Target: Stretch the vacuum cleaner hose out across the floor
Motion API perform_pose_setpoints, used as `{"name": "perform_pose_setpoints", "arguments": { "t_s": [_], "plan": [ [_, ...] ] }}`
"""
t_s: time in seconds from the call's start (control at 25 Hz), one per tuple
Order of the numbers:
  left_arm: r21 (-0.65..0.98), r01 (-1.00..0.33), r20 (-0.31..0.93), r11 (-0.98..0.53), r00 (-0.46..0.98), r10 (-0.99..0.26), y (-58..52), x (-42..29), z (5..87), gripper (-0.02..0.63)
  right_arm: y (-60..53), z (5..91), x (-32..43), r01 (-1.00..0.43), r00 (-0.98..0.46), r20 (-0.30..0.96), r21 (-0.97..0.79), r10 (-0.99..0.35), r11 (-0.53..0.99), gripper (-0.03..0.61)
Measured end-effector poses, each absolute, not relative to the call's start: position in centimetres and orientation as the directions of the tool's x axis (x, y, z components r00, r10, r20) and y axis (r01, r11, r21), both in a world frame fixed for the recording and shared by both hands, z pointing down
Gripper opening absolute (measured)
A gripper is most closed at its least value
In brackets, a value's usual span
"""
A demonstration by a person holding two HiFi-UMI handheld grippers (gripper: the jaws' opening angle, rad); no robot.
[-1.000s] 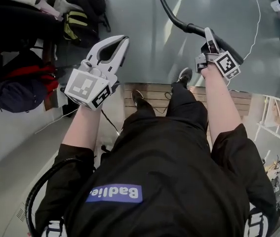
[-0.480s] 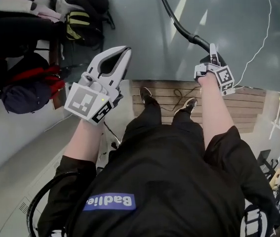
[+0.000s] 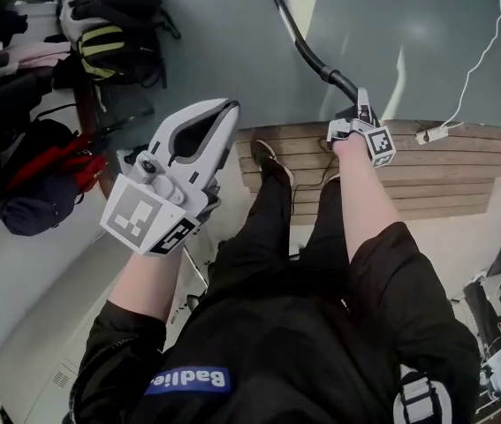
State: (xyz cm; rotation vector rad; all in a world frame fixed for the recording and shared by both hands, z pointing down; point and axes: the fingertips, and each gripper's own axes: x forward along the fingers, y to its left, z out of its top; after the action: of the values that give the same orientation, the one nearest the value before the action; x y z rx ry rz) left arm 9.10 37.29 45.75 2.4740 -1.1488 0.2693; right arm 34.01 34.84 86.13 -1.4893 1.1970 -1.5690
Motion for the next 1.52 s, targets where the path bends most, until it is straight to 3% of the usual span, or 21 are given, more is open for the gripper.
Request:
{"name": "perform_pose_setpoints", "arguments": {
  "t_s": [0.36,0.68,0.92,0.96,1.08,1.36,1.52],
  "plan": [
    [0.308,-0.683,0.416,-0.662,0.722,-0.552,34.4,14.3,56.3,0.008,37.6,102.1,38.4,-0.036,-0.114,0.474,-0.88,-0.873,-0.473,0.166],
    [0.377,-0.616,0.426,-0.692,0.779,-0.461,33.7,18.0,60.3,0.009,37.5,108.2,41.3,0.002,-0.138,0.499,-0.864,-0.856,-0.504,0.17],
    [0.408,-0.606,0.456,-0.683,0.783,-0.422,34.7,19.4,62.4,0.009,39.6,111.3,41.3,0.081,-0.148,0.527,-0.837,-0.837,-0.542,0.23],
    [0.411,-0.604,0.458,-0.682,0.784,-0.418,34.8,19.7,62.8,0.009,39.5,111.0,40.9,0.096,-0.156,0.527,-0.834,-0.835,-0.544,0.259],
    [0.428,-0.592,0.452,-0.683,0.794,-0.406,35.1,20.9,63.1,0.008,40.2,109.4,39.8,0.117,-0.195,0.526,-0.826,-0.828,-0.552,0.262],
    [0.458,-0.572,0.374,-0.68,0.818,-0.437,34.9,23.5,56.5,0.009,44.8,96.9,38.1,-0.026,-0.377,0.513,-0.838,-0.771,-0.545,0.262],
    [0.441,-0.601,0.306,-0.666,0.799,-0.518,34.2,23.7,50.5,0.009,43.4,84.3,39.6,-0.135,-0.543,0.392,-0.914,-0.743,-0.383,0.262]
  ]
}}
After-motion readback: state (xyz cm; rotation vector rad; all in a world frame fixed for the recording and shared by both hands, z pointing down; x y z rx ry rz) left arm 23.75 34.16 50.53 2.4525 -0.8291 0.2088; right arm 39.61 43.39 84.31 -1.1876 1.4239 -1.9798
